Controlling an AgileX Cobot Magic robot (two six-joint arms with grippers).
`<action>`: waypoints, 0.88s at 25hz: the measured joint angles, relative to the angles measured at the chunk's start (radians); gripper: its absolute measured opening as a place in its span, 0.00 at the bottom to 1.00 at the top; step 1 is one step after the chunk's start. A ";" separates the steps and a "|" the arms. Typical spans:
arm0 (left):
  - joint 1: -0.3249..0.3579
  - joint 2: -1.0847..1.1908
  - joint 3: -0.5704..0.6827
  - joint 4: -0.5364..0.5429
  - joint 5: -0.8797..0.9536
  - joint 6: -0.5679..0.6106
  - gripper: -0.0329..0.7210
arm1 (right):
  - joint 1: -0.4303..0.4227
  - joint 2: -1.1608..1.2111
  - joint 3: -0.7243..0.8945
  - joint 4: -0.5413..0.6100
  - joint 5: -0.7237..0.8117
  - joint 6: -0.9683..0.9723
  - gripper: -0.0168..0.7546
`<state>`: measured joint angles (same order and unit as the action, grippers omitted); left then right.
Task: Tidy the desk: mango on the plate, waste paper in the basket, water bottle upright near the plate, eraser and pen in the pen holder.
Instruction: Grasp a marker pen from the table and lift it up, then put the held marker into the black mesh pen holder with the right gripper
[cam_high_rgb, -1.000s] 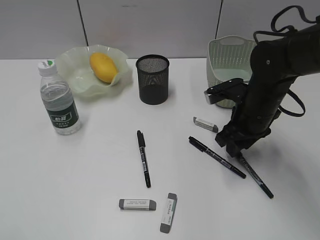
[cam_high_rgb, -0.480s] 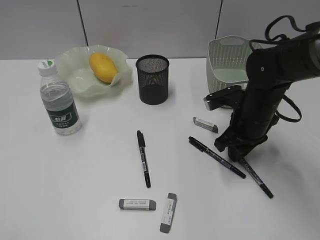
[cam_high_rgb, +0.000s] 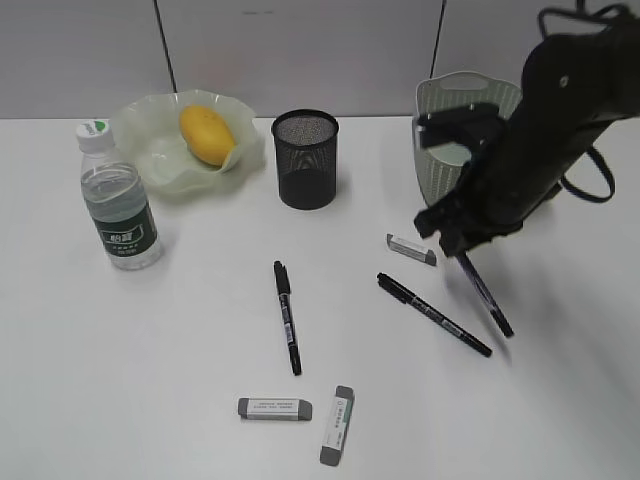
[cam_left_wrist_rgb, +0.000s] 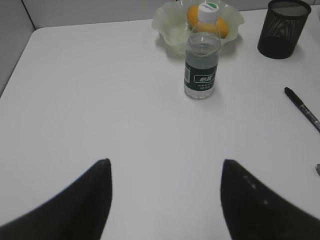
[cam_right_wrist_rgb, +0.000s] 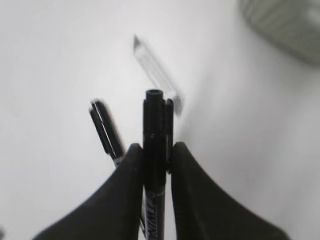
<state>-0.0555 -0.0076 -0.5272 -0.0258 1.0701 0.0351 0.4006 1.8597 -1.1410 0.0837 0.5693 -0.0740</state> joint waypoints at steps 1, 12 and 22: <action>0.000 0.000 0.000 0.000 0.000 0.000 0.73 | 0.004 -0.038 0.000 0.015 -0.034 -0.001 0.21; 0.000 0.000 0.000 0.000 -0.001 0.000 0.73 | 0.146 -0.120 -0.013 0.103 -0.738 -0.103 0.21; 0.000 0.000 0.000 0.000 -0.001 0.000 0.73 | 0.154 0.113 -0.161 0.022 -1.125 -0.064 0.21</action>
<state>-0.0555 -0.0076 -0.5272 -0.0258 1.0692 0.0351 0.5542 1.9728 -1.3018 0.1056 -0.5561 -0.1380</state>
